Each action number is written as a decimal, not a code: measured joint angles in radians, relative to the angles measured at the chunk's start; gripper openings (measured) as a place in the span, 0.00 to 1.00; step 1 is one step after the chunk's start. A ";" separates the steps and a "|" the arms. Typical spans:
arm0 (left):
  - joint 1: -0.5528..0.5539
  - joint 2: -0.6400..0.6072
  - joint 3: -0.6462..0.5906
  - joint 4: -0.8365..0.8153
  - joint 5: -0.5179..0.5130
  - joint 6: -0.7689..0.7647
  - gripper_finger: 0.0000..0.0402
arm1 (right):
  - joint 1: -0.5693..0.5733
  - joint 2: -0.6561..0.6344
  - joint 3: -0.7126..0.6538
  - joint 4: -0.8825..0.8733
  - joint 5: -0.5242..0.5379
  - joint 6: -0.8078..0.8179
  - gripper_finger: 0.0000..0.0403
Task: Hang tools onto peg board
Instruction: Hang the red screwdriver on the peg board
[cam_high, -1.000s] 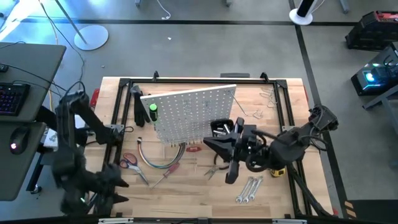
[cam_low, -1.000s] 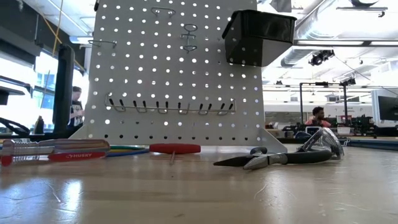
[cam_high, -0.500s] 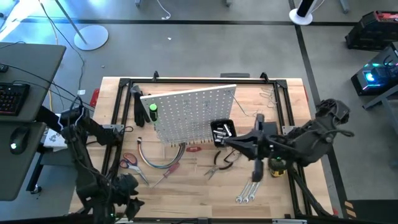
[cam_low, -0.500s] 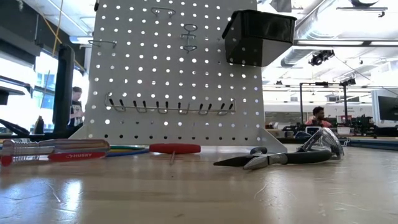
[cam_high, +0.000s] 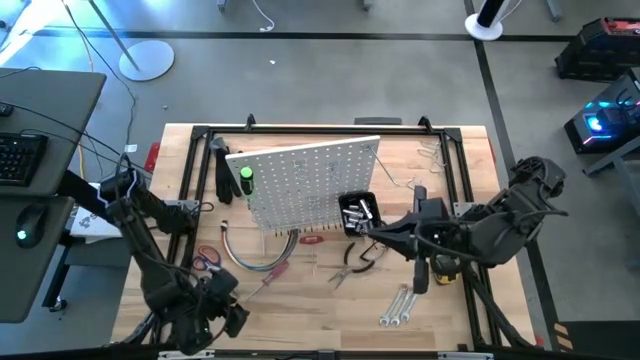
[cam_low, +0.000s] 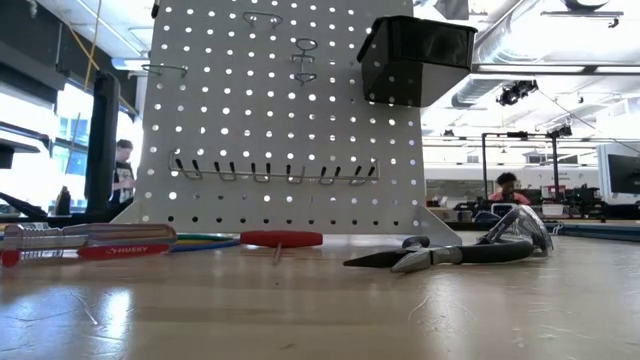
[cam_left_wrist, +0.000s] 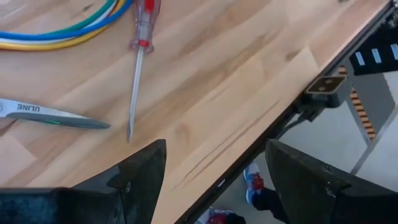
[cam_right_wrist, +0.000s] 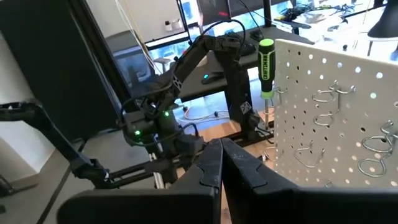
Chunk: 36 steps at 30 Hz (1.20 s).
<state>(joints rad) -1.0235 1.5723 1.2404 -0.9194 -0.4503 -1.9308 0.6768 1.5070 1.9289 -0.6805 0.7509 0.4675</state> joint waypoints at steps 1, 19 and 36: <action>0.007 0.000 0.000 0.001 0.005 0.003 0.67 | 0.000 0.000 0.000 0.003 0.000 0.004 0.00; 0.035 -0.243 0.001 -0.187 0.032 0.263 0.67 | -0.004 0.000 0.000 0.013 0.065 -0.001 0.00; 0.035 -0.236 0.000 -0.296 -0.013 0.244 0.67 | -0.005 0.000 0.000 0.012 0.189 -0.068 0.00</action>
<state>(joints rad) -0.9886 1.3365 1.2407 -1.2154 -0.4633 -1.6872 0.6720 1.5071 1.9289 -0.6689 0.9398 0.3996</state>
